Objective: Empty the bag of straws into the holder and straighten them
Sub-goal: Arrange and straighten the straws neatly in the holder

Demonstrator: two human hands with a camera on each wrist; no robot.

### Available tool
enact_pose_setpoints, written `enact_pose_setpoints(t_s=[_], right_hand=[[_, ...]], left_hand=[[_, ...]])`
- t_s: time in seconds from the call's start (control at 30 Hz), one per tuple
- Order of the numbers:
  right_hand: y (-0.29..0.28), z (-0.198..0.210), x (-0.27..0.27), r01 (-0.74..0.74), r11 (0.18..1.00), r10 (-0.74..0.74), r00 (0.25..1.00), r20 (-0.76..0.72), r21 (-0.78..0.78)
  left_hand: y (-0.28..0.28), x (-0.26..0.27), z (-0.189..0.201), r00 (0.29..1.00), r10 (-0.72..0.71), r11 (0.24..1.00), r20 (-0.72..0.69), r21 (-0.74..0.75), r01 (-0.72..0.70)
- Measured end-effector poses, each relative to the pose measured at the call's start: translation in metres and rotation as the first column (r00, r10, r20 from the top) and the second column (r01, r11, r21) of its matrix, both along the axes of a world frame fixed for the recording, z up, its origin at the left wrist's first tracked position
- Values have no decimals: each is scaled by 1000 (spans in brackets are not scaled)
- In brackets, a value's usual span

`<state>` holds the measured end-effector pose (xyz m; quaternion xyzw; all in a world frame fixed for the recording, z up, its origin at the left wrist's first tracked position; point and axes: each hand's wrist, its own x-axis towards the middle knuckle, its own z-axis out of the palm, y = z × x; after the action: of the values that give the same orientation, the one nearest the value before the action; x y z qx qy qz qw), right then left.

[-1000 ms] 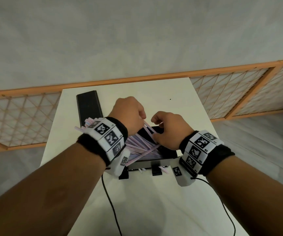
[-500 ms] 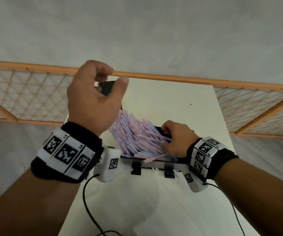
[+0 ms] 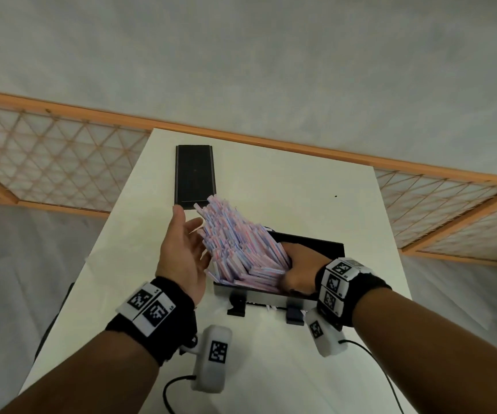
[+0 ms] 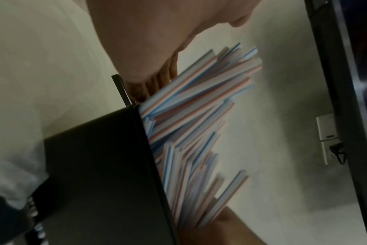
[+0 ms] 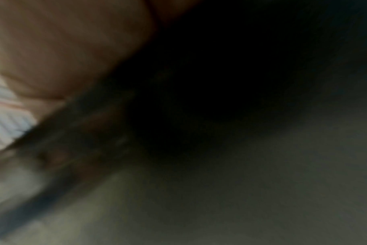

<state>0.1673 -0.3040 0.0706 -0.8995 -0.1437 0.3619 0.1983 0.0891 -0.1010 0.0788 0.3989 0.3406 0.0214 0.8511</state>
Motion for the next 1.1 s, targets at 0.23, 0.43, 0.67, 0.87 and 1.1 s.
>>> enact_pose_setpoints(t_s=[0.23,0.43,0.67,0.87,1.1], right_hand=[[11,8,-3,-94,975,35,960,277,200],[-4,5,-4,-131,987,80,908,411,96],[-46,23,-18,1,997,19,963,269,-72],[-35,16,-20,-285,925,307,950,51,-249],[-22,3,-7,-357,829,345,932,-107,-431]], left_hand=[[-1,2,-1,999,-24,1000,30,-11,25],[-14,1,4,973,-149,985,173,-55,161],[-16,-7,-3,961,-148,987,233,-23,158],[-26,-2,-18,979,-46,995,200,96,28],[-29,-6,-22,975,-45,983,218,182,5]])
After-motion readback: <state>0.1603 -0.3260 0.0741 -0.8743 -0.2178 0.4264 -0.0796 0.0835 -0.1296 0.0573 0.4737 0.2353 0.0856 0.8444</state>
